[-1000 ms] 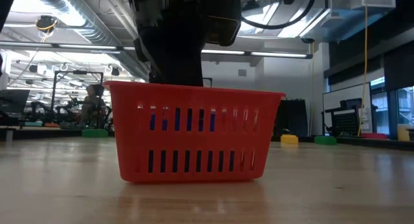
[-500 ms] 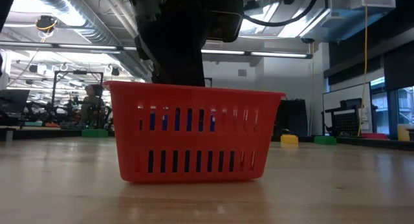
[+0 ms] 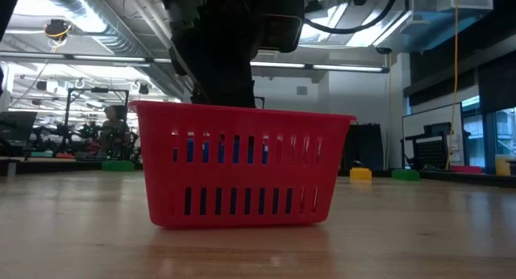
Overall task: Sort & place blocks by color
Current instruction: Put the blue game piece into the red bin, then put the top right green game piece into the blue bin
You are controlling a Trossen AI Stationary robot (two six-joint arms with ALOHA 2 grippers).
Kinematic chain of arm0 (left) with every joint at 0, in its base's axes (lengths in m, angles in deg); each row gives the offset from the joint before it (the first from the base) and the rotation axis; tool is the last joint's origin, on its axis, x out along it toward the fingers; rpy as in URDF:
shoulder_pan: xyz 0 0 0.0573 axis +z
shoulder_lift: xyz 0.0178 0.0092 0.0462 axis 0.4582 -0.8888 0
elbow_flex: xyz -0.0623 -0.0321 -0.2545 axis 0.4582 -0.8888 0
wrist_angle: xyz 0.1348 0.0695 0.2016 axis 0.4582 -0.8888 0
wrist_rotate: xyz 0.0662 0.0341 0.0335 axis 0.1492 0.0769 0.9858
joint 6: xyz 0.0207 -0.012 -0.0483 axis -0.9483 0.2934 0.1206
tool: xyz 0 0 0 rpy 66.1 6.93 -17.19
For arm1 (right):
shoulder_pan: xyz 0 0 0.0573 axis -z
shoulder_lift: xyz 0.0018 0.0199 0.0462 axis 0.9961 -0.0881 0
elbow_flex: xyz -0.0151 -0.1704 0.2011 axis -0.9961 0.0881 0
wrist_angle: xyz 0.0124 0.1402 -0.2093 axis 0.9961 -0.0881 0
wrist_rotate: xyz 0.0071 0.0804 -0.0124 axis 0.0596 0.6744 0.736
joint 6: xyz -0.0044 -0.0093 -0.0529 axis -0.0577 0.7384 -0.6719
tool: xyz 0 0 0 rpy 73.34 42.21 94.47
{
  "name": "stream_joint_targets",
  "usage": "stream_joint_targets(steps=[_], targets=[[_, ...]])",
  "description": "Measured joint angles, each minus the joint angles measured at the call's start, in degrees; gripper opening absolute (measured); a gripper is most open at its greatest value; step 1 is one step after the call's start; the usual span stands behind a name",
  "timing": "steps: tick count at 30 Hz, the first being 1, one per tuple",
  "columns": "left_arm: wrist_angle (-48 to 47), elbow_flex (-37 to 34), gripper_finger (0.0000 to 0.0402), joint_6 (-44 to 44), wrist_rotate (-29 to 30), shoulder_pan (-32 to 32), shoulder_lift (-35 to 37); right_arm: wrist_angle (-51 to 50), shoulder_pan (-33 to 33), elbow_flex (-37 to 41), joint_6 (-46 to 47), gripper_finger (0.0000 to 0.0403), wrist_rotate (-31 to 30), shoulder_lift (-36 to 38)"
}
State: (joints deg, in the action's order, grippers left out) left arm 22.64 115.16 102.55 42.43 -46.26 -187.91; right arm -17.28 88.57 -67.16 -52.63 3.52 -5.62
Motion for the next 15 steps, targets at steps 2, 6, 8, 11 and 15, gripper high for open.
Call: stream_joint_targets(steps=[2,6,8,11,15], targets=[[0.0,0.0,0.0194,0.02,0.02,0.32,0.0,0.0,0.0,0.0,0.0,0.0,0.01,0.0],[0.0,0.0,0.0214,0.21,0.02,0.9,0.0,0.0,0.01,0.0,0.0,0.0,0.01,0.0],[0.0,0.0,0.0233,0.21,0.02,0.91,0.0,0.0,0.01,0.0,0.0,0.0,0.01,0.0],[-0.02,0.0,0.0262,0.2,1.13,0.88,0.0,0.0,0.0,0.0,0.0,0.0,0.01,0.0],[-0.16,-0.02,0.0274,-0.01,-3.97,1.46,0.22,0.0,0.0,0.01,-0.21,0.0,0.01,0.0]])
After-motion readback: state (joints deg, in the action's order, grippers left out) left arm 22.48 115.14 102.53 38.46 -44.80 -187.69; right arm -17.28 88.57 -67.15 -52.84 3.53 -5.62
